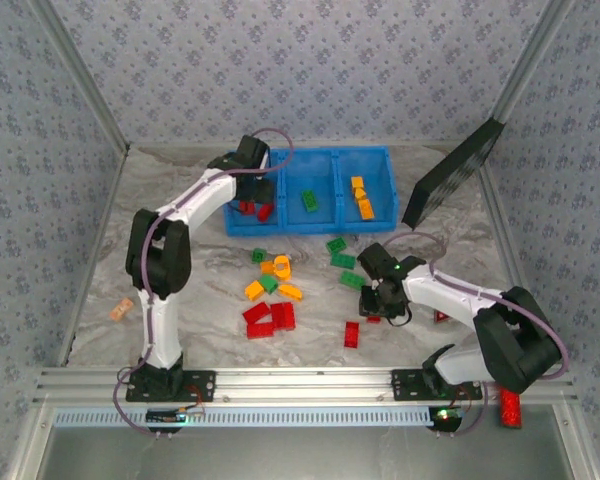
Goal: Sort the legos into containers by color
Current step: Pick up the lego from the bottom-center of the table, then place the lego in the container.
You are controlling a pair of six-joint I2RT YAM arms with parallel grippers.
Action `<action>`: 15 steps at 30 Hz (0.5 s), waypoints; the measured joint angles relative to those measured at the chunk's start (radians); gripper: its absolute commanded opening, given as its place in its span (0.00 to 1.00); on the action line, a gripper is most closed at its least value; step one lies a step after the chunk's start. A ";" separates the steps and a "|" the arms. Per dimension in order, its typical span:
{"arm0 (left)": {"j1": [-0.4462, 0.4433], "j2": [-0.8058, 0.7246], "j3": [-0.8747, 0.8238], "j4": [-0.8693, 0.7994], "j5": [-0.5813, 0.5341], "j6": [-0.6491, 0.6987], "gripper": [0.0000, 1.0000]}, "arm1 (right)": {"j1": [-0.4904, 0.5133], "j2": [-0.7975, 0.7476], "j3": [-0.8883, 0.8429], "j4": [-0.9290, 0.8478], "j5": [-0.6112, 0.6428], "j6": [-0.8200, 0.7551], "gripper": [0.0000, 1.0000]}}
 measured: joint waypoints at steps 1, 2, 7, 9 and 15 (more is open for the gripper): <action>0.000 -0.014 -0.008 0.000 0.000 0.000 0.55 | 0.002 0.000 0.002 -0.003 0.002 -0.001 0.29; 0.000 -0.028 -0.017 0.000 0.000 0.001 0.56 | 0.003 0.002 0.005 -0.006 0.002 -0.001 0.29; 0.000 -0.146 -0.096 -0.006 0.000 0.013 0.58 | -0.001 0.042 0.125 -0.080 0.005 -0.048 0.27; 0.000 -0.221 -0.147 -0.011 -0.002 0.018 0.58 | -0.003 0.068 0.240 -0.113 0.010 -0.083 0.26; 0.000 -0.513 -0.292 -0.046 -0.011 0.023 0.62 | 0.003 0.266 0.746 -0.140 0.030 -0.227 0.25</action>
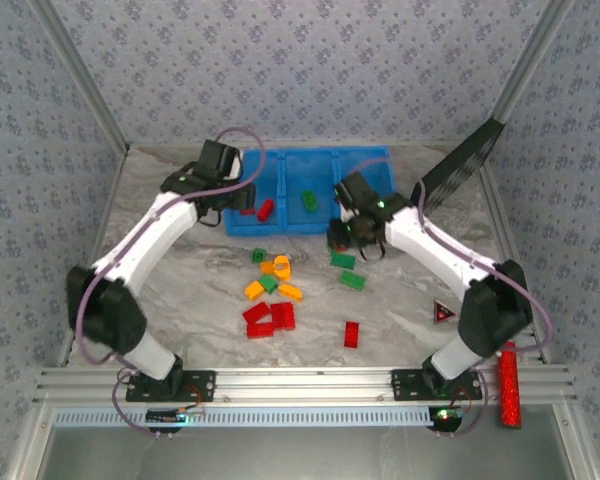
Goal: Sort the legos into containers by color
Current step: Place the lego in the container.
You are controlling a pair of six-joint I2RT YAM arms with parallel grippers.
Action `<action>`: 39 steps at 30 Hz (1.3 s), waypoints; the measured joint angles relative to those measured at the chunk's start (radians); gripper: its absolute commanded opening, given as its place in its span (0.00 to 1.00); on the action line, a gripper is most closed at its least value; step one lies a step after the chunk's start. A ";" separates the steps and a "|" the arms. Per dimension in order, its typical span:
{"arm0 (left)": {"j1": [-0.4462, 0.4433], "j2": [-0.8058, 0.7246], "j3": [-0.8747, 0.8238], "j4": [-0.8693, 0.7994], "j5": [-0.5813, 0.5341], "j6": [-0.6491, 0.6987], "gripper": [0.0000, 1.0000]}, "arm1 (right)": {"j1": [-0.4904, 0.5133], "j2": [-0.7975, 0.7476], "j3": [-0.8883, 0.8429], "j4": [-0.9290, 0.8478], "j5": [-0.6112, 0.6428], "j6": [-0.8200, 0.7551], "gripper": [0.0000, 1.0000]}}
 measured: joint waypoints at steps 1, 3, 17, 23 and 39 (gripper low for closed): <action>0.000 -0.058 -0.027 -0.008 -0.004 0.000 0.63 | 0.006 0.047 0.082 -0.001 0.003 -0.023 0.25; 0.000 -0.158 -0.073 -0.022 -0.013 0.004 0.64 | 0.022 0.152 0.247 -0.003 0.008 -0.071 0.25; 0.015 -0.672 -0.330 -0.229 -0.045 -0.035 0.71 | 0.159 0.790 1.093 -0.054 0.064 -0.375 0.25; 0.014 -0.734 -0.353 -0.330 -0.033 -0.087 0.71 | 0.185 0.907 1.100 -0.020 0.147 -0.492 0.25; 0.006 -0.780 -0.389 -0.399 0.077 -0.217 0.71 | 0.204 1.009 1.103 0.040 0.235 -0.602 0.45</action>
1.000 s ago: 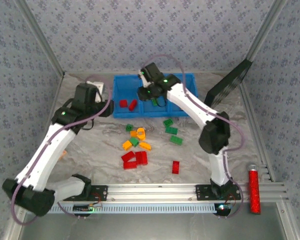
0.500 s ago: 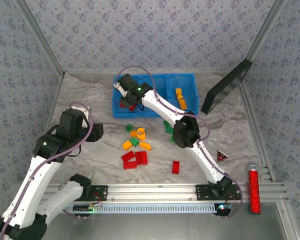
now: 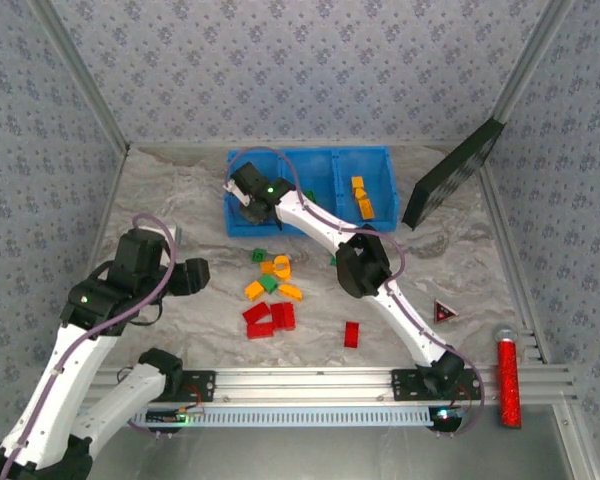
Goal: Sort the legos into containers by color
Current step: Place the lego in the container, then pick up the lego from the middle-left of the table.
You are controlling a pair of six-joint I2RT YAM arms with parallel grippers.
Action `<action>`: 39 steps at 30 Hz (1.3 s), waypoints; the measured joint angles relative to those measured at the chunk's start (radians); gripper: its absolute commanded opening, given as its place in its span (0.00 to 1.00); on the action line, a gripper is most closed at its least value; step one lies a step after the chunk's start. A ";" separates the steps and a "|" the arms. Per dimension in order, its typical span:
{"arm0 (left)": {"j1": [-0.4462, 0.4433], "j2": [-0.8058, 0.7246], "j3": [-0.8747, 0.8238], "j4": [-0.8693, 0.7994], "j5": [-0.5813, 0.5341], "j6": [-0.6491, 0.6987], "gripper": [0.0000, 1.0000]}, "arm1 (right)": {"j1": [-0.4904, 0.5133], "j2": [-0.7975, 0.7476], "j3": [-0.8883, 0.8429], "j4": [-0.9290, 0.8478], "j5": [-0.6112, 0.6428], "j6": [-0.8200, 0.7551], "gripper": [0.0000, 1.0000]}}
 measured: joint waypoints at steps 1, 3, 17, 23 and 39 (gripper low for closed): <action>-0.008 0.002 0.000 -0.004 0.003 -0.007 0.71 | 0.000 0.000 0.000 0.000 -0.002 0.000 0.48; -0.034 0.006 0.000 -0.005 0.003 -0.022 0.71 | 0.000 0.000 -0.003 0.001 -0.011 0.000 0.50; -0.443 0.242 0.088 0.013 -0.161 -0.175 0.71 | -0.023 -0.143 -0.046 0.005 -0.111 0.013 0.52; -0.633 0.445 0.099 0.123 -0.181 -0.294 0.71 | -0.051 -0.288 -0.059 -0.014 -0.132 0.033 0.54; -0.921 1.092 0.359 0.420 -0.161 -0.467 0.71 | -0.441 -1.157 -1.059 0.035 -0.166 0.206 0.69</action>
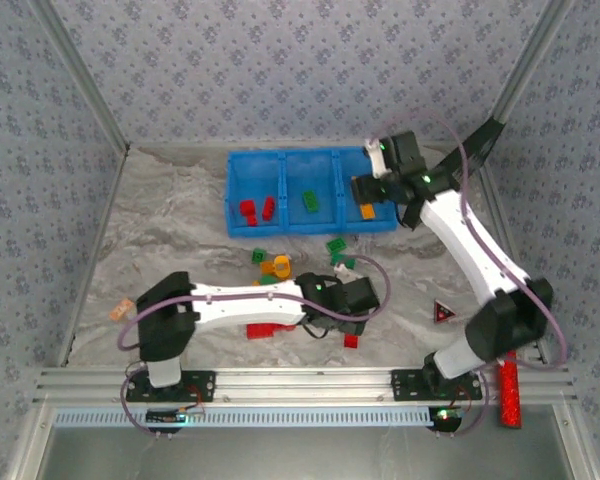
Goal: Sort the legos into containers by color
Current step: Pick up the lego from the middle-left of the table, then place the lego in the container.
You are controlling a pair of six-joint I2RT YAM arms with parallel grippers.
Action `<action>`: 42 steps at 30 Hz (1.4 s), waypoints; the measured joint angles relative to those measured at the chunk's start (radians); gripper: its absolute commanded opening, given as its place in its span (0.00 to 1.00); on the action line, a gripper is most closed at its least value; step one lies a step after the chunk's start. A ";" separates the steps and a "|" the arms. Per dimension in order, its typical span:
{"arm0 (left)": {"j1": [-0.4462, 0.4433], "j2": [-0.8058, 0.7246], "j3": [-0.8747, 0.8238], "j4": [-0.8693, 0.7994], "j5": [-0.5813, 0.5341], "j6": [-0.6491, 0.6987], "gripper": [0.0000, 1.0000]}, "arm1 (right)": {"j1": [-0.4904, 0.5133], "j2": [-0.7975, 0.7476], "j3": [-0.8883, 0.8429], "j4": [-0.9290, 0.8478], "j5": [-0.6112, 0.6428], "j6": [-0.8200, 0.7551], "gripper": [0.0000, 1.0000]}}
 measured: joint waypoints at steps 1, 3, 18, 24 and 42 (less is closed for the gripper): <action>-0.005 0.026 0.014 0.001 0.003 -0.005 0.71 | -0.016 -0.048 -0.059 -0.001 -0.008 0.011 0.70; -0.016 0.075 0.044 -0.001 0.009 -0.011 0.71 | -0.045 -0.134 -0.156 -0.002 -0.019 0.037 0.71; -0.032 0.254 0.135 -0.057 0.069 -0.066 0.57 | -0.109 -0.472 -0.358 0.008 -0.058 0.175 0.74; -0.018 0.267 0.146 -0.082 0.092 -0.080 0.43 | -0.111 -0.491 -0.358 -0.001 -0.083 0.194 0.73; 0.100 -0.063 -0.007 -0.208 0.077 -0.003 0.23 | -0.077 -0.314 -0.480 -0.003 -0.259 0.272 0.77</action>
